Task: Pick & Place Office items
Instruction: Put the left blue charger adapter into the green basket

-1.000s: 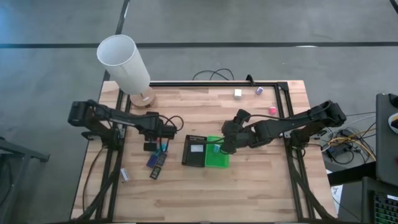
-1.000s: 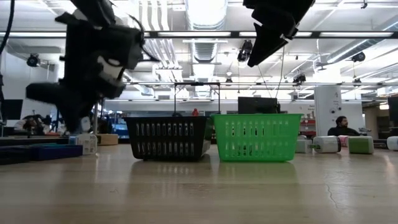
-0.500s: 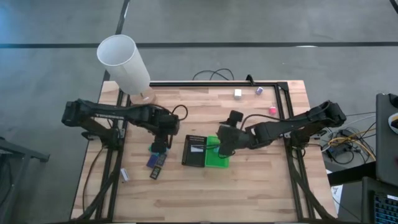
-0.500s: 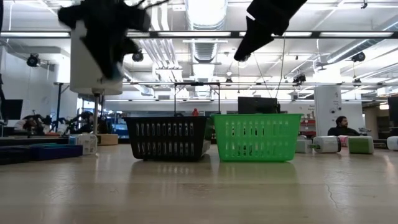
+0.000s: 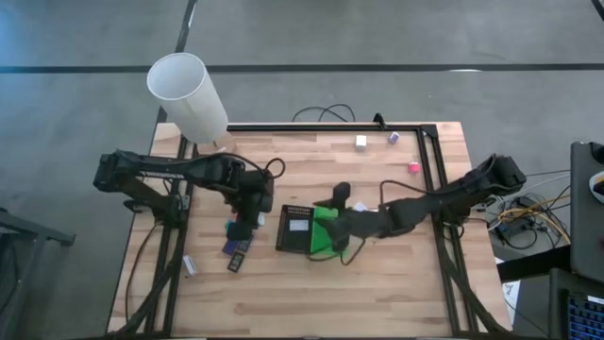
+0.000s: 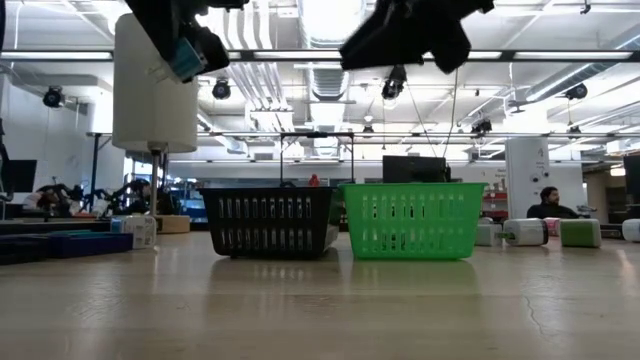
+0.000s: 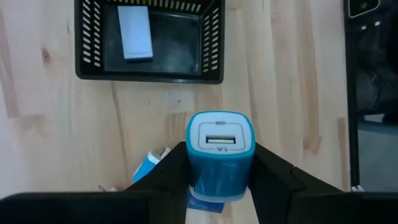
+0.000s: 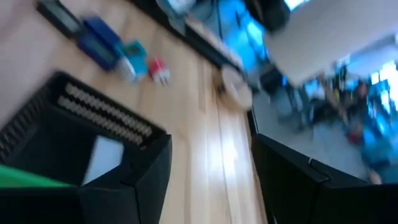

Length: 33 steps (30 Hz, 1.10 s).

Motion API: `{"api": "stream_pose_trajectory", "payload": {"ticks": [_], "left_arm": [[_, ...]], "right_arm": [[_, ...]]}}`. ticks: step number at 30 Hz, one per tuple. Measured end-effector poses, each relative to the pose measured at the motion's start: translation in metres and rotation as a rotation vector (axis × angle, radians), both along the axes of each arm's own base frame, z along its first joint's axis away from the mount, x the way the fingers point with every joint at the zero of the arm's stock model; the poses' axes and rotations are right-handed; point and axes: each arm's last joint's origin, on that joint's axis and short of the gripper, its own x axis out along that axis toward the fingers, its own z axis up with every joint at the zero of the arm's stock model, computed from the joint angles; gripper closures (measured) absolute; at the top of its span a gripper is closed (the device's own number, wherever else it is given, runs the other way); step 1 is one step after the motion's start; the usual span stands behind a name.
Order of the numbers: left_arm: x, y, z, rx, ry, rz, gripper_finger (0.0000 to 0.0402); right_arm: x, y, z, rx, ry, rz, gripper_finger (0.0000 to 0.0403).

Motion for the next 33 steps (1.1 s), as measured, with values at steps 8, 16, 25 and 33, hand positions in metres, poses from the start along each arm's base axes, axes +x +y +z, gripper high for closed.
{"api": "stream_pose_trajectory", "payload": {"ticks": [8, 16, 25, 33], "left_arm": [[0.012, -0.002, 0.004, -0.081, -0.124, -0.028, 0.0278], [0.021, -0.003, 0.009, -0.105, -0.232, -0.039, 0.0278], [0.036, -0.003, 0.0, -0.11, -0.258, -0.026, 0.0278], [0.037, -0.003, -0.001, -0.113, -0.25, -0.02, 0.0278]], "right_arm": [[0.002, 0.012, 0.008, 0.0, -0.053, 0.131, 0.0184], [0.017, 0.017, 0.005, -0.041, -0.038, 0.166, 0.0184], [0.044, 0.027, 0.011, -0.092, -0.043, 0.187, 0.0184], [0.053, 0.03, 0.015, -0.117, -0.047, 0.197, 0.0184]]}}
